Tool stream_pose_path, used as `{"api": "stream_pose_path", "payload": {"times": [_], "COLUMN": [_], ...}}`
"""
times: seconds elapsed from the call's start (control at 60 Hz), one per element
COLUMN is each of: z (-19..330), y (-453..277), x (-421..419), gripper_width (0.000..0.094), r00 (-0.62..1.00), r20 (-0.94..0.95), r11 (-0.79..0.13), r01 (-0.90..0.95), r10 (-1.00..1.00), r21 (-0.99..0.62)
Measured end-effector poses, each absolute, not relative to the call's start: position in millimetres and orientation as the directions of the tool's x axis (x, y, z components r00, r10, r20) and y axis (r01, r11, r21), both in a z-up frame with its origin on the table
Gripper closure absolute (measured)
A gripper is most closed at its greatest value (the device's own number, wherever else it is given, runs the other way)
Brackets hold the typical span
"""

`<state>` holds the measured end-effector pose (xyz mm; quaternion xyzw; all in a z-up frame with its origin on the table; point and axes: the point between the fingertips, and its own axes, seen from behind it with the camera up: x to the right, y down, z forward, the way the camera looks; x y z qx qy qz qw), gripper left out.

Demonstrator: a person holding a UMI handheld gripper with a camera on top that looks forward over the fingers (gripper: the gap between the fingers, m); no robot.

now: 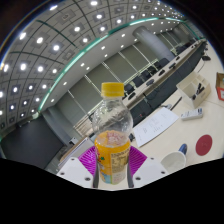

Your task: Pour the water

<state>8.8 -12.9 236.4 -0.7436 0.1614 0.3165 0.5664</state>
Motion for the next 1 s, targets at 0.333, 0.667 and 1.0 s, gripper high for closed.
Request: {"api": "stream_pose_path", "payload": {"times": [0.333,0.667,1.0], "z": [231.2,104.1,57.4], "y": [15.0,21.3,18.0], "x": [178.8,249.6,255.3], "gripper_width": [0.0543,0.0544,0.0449], "r00": [0.994,0.986,0.982], "r20": [-0.061,-0.023,-0.038], "r11": [-0.179,-0.332,-0.329], "r01": [-0.045,0.033,0.025], "r10": [0.086,0.163,0.183], "r21": [-0.983,-0.943,-0.944]}}
